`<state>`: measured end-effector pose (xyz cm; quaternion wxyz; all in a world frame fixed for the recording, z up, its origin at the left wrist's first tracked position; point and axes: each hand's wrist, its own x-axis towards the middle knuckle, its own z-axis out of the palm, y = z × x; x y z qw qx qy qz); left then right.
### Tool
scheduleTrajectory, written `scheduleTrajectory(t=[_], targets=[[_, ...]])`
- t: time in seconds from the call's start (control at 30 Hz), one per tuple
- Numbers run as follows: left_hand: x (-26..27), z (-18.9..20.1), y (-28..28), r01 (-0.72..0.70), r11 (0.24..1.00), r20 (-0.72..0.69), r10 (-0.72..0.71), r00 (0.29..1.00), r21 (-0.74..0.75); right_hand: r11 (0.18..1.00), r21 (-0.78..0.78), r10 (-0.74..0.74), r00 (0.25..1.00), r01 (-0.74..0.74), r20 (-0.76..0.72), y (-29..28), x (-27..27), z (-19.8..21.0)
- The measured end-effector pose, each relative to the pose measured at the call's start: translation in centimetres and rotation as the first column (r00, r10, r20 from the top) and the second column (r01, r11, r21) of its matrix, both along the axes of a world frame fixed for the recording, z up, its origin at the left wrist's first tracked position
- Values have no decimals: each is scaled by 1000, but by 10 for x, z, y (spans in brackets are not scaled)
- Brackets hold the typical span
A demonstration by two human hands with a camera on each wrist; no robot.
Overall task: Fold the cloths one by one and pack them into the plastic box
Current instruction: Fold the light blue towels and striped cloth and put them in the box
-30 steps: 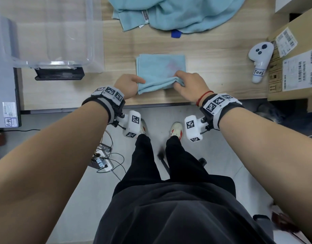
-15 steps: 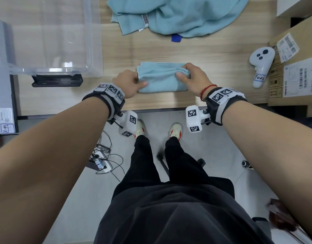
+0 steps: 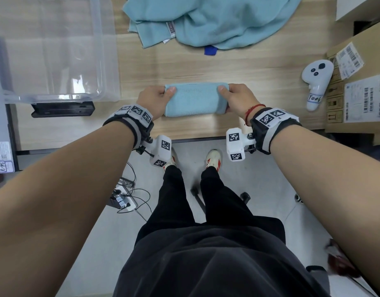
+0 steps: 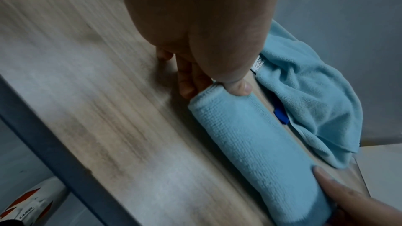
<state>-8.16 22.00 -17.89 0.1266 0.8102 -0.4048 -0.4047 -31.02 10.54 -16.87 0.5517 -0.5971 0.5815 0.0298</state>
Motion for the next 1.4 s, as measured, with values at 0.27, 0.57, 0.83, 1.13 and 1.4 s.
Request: scheduleTrajectory(t=[0.27, 0.57, 0.83, 1.13, 1.4], targets=[[-1, -2, -5, -8, 1000, 138, 4, 990, 26, 994, -90, 50, 991, -61, -123, -8, 12, 6], [0, 2, -12, -85, 995, 141, 76, 987, 59, 954, -249, 68, 926, -170, -372, -17, 6, 1], [-2, 8, -14, -65, 995, 169, 53, 984, 69, 813, -574, -13, 983, -96, -184, -12, 5, 10], [2, 0, -8, -120, 992, 150, 114, 982, 35, 788, -378, 318, 847, -486, -426, 15, 21, 3], [0, 4, -13, 366, 931, 96, -364, 927, -3, 832, -235, 320, 781, -503, -537, 17, 35, 2]])
